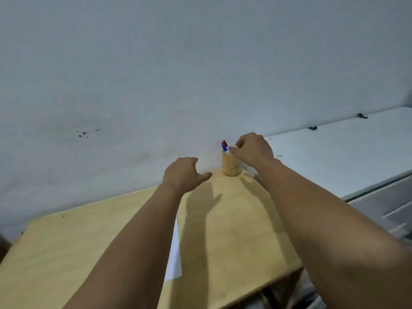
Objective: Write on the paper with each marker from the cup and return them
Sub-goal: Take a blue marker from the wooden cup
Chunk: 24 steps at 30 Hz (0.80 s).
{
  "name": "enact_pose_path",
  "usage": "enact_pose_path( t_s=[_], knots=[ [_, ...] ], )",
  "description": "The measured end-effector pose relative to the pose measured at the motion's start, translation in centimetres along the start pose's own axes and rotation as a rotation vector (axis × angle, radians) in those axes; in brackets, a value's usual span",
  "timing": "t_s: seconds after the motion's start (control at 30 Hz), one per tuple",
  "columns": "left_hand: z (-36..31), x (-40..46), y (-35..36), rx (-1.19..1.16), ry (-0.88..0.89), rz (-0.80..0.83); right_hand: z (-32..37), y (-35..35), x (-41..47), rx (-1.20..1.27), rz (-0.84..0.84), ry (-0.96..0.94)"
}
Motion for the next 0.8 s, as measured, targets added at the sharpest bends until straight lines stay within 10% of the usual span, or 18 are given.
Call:
enact_pose_path(
  t_s=[0.8],
  knots=[
    [-4.6, 14.2, 14.9, -0.666, -0.175, -0.073, -3.0, 7.9, 12.2, -0.134, -0.076, -0.085]
  ],
)
Point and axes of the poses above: each hand's wrist, its own x-axis towards the middle knuckle, its own y-axis out of the palm, z = x × y, the point moved 2 cm from there along x, towards the middle knuckle, and after that the axes turned 6 degrees about z, right-handed, at the moved point
